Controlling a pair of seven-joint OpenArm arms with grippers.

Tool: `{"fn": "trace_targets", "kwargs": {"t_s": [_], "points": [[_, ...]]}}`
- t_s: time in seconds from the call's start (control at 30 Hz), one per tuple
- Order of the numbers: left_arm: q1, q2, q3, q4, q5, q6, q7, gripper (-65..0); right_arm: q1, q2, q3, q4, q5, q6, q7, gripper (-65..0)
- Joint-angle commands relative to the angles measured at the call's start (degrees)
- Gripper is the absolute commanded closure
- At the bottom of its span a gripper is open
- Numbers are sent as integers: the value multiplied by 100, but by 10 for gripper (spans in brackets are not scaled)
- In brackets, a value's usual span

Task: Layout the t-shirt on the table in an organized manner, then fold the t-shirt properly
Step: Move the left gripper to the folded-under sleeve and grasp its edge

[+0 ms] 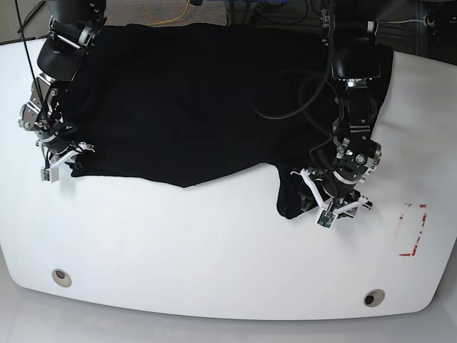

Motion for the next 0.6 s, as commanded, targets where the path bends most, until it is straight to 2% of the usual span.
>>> {"fn": "trace_targets", "kwargs": {"t_s": [0.0, 0.27, 0.57], "points": [[-168, 8, 24, -167, -33, 24, -245, -330, -3, 11, -39, -17, -231, 31, -432, -77], [-476, 8, 33, -809, -33, 24, -298, -330, 15, 11, -39, -17, -231, 31, -432, -77], [-476, -19, 33, -906, -33, 24, -307, -323, 15, 11, -39, -17, -231, 31, -432, -77]]}}
